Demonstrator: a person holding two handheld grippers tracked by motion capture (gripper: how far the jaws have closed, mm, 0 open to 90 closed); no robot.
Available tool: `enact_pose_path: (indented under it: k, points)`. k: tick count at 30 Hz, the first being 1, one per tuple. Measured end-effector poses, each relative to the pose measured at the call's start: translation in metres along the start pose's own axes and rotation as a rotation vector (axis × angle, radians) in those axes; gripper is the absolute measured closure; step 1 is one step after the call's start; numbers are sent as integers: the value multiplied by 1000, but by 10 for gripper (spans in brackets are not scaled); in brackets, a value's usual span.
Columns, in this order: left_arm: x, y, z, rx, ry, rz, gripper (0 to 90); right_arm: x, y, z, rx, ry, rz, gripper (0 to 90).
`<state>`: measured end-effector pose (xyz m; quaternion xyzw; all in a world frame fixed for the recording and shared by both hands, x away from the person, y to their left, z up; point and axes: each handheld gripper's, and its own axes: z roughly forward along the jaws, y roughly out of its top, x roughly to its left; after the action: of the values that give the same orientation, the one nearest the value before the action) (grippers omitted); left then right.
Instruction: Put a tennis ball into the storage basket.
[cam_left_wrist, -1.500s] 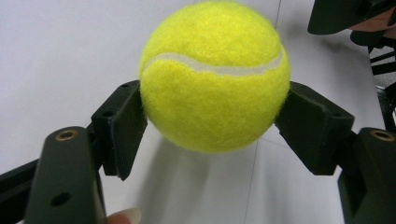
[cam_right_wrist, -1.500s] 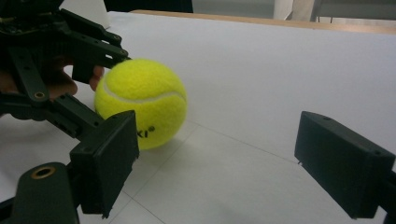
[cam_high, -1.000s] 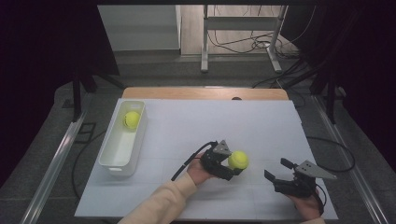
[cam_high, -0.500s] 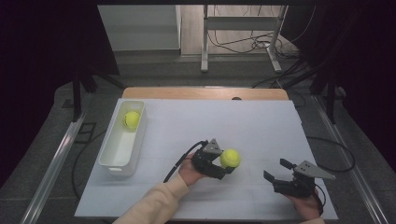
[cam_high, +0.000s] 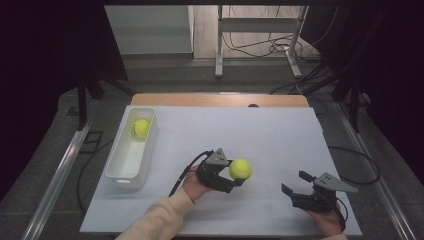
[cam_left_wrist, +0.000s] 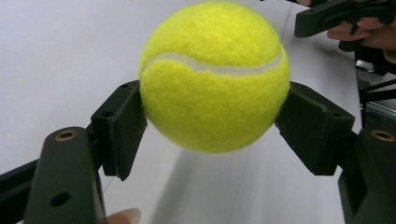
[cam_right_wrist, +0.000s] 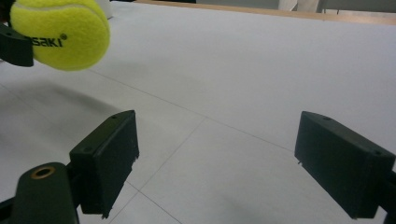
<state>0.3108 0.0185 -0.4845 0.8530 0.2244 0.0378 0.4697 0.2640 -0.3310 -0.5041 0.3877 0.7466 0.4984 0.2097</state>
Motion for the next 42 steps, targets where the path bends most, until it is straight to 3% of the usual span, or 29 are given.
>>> enact_pose_path:
  k: [14,28,42]
  points:
    - [4,-7,-17,-12,33,-11,265,-1,-1,2,12,7,-10,141]
    - [14,-18,-44,-36,68,-52,265,-1,-2,4,25,9,-16,140]
    - [17,-18,-52,-52,79,-59,265,-1,-2,5,29,9,-20,140]
